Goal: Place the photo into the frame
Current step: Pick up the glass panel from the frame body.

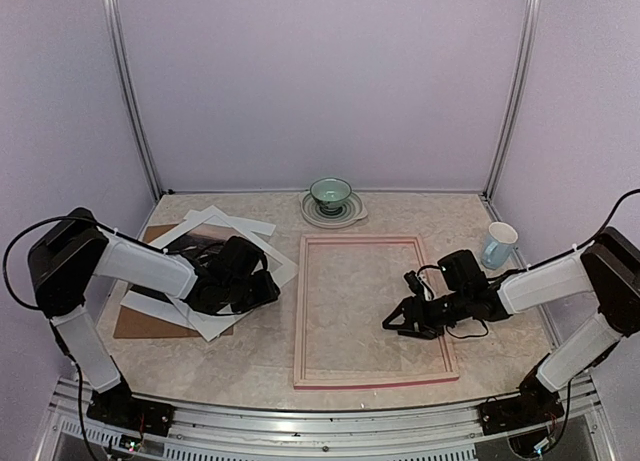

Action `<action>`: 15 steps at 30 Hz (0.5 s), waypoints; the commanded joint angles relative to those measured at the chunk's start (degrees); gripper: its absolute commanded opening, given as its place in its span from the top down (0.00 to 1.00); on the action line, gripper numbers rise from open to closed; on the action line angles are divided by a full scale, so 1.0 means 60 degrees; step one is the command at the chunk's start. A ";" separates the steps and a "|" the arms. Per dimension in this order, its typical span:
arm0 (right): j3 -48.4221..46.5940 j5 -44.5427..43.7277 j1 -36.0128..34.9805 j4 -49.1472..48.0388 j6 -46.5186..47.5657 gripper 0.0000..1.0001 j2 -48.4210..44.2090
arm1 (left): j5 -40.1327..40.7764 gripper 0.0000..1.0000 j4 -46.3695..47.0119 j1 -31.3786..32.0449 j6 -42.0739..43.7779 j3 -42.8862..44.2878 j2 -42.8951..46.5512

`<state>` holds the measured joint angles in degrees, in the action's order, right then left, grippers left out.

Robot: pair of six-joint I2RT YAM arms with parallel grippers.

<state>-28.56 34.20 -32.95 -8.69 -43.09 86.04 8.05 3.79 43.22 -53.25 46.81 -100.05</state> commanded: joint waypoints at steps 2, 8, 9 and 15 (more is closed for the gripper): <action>-0.0336 0.0015 0.0130 -0.0807 -0.0349 0.38 0.0413 | -0.0020 0.51 -0.0908 0.0127 0.0228 0.0086 -0.0449; -0.0426 -0.0059 0.0170 -0.1409 -0.0604 0.37 0.0811 | -0.0022 0.56 -0.0933 0.0175 0.0286 0.0116 -0.0471; -0.0426 -0.0083 0.0181 -0.1484 -0.0651 0.37 0.0869 | -0.0033 0.57 -0.0915 0.0179 0.0304 0.0117 -0.0477; -0.0461 -0.0028 0.0314 -0.2192 -0.0977 0.36 0.1193 | -0.0042 0.58 -0.0953 0.0201 0.0386 0.0153 -0.0478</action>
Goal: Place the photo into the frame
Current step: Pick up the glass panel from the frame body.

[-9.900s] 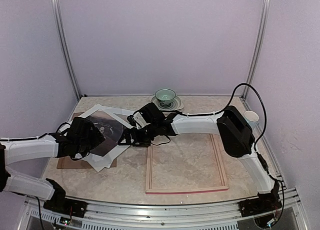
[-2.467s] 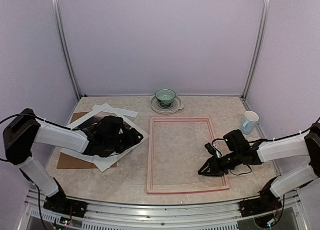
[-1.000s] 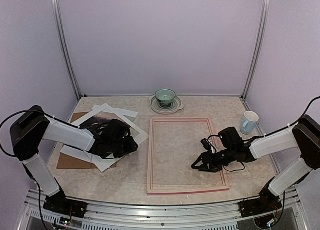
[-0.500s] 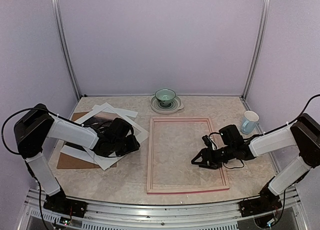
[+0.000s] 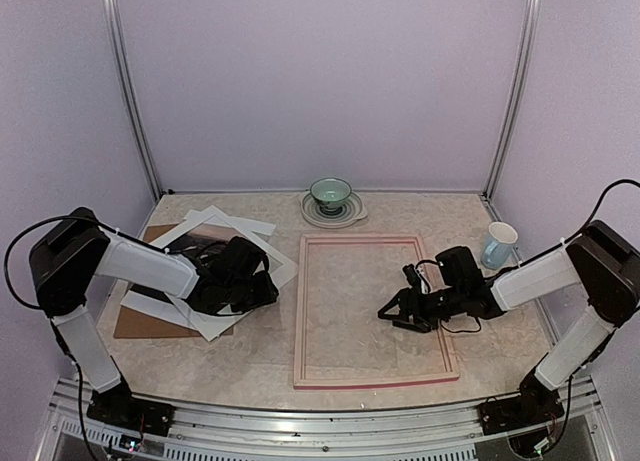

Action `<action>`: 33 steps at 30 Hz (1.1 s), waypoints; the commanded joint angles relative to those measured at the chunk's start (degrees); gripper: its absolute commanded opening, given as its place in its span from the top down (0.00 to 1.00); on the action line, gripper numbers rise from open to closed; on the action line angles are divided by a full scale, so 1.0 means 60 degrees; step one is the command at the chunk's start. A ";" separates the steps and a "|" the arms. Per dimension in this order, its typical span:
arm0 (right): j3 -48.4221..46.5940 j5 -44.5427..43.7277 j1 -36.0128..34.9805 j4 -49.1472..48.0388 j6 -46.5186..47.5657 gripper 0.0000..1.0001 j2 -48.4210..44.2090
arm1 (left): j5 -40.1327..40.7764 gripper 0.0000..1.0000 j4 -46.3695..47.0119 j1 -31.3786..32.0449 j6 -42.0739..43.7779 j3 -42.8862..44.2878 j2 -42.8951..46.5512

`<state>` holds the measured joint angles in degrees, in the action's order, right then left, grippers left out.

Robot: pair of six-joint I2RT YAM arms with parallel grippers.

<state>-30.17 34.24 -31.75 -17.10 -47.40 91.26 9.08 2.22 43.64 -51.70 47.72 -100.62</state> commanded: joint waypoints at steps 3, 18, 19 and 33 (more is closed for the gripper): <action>-0.0324 0.0030 0.0174 -0.1080 -0.0317 0.36 0.0610 | -0.0233 0.58 -0.0691 0.0139 0.0145 0.0011 -0.0398; -0.0530 0.0767 0.0832 -0.1767 -0.0327 0.32 0.1300 | -0.0094 0.57 -0.0732 0.0182 0.0189 -0.0003 -0.0375; -0.0566 0.0667 0.0850 -0.1537 -0.0145 0.31 0.1196 | -0.0120 0.58 -0.0732 0.0179 0.0184 0.0005 -0.0393; -0.1539 0.1323 0.0985 -0.1512 0.0845 0.31 0.2175 | -0.0152 0.58 -0.0689 0.0242 0.0196 -0.0005 -0.0469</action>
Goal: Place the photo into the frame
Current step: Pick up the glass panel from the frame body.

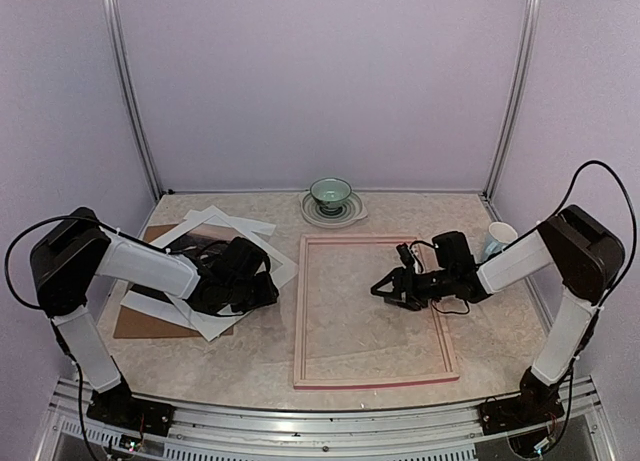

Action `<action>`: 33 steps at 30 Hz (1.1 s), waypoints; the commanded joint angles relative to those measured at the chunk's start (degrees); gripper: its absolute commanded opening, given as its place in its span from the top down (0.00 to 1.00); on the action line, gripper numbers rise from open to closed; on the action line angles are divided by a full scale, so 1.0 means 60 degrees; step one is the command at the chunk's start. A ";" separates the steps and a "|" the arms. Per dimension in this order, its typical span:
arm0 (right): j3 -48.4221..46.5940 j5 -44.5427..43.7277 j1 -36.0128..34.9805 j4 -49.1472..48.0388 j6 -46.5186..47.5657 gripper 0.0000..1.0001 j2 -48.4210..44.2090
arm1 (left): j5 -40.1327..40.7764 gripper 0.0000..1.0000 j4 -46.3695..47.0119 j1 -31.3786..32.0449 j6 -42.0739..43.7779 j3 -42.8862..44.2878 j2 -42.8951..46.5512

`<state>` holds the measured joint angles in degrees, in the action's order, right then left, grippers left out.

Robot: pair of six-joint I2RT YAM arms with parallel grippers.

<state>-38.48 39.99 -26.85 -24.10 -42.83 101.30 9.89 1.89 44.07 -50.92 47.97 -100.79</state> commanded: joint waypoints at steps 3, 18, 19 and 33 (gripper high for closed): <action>-0.0274 0.0810 0.0341 -0.0763 -0.0204 0.31 0.0829 | -0.0257 0.58 -0.0650 0.0180 0.0083 -0.0054 -0.0428; -0.1525 0.2348 0.1029 -0.1800 -0.1031 0.60 0.2314 | -0.0257 0.57 -0.0624 0.0207 0.0106 -0.0051 -0.0416; -0.1576 0.2369 0.1025 -0.1786 -0.1046 0.64 0.2357 | -0.0257 0.57 -0.0639 0.0212 0.0112 -0.0047 -0.0413; 0.0079 0.1793 0.1119 -0.1072 -0.0820 0.94 0.0382 | -0.0248 0.57 -0.0655 0.0242 0.0180 0.0030 -0.0433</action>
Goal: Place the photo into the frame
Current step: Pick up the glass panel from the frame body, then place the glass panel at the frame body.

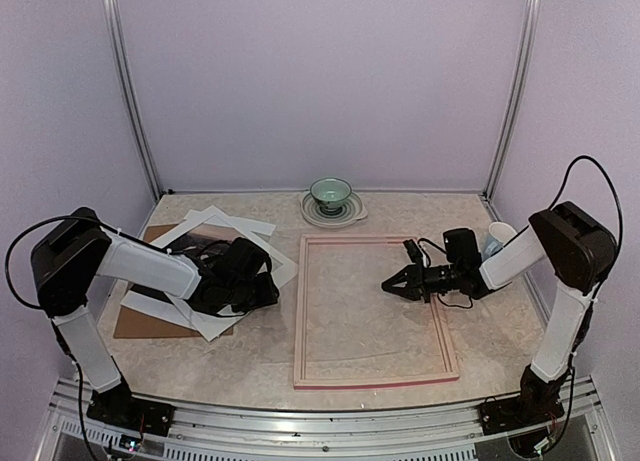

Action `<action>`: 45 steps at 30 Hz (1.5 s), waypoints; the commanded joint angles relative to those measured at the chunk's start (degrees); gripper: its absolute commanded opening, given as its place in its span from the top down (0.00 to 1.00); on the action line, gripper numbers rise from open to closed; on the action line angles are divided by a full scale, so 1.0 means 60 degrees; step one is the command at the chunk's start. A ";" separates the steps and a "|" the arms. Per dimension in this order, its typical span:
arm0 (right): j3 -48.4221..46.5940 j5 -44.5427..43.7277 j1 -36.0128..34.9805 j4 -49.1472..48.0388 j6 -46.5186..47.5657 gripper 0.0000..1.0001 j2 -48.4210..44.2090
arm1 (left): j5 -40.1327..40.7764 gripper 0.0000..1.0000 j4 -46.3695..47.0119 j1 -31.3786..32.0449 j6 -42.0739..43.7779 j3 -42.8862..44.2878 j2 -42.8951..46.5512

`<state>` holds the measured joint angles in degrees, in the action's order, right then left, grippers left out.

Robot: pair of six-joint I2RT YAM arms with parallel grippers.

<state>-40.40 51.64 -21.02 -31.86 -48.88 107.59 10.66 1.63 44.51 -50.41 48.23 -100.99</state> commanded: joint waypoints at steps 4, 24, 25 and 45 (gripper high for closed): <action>0.0604 -0.0012 0.0161 0.0099 0.0148 0.99 -0.0797 | -0.0421 0.57 -0.0599 0.0191 0.0097 0.0023 -0.0451; 0.1123 -0.0170 0.0730 0.2617 0.1614 1.00 -0.2184 | -0.0223 0.42 -0.0660 0.0199 0.0302 0.0118 0.0057; 0.1143 -0.0189 0.0754 0.2726 0.1707 1.00 -0.2229 | -0.0221 0.42 -0.0666 0.0199 0.0303 0.0108 0.0066; 0.1594 -0.0099 0.1289 0.3562 0.2551 1.00 -0.2718 | -0.0180 0.42 -0.0696 0.0199 0.0221 0.0078 0.0045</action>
<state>-31.33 50.57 -14.04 -12.53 -35.53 92.51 10.11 0.97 45.21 -49.19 49.01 -100.88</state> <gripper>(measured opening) 0.005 0.582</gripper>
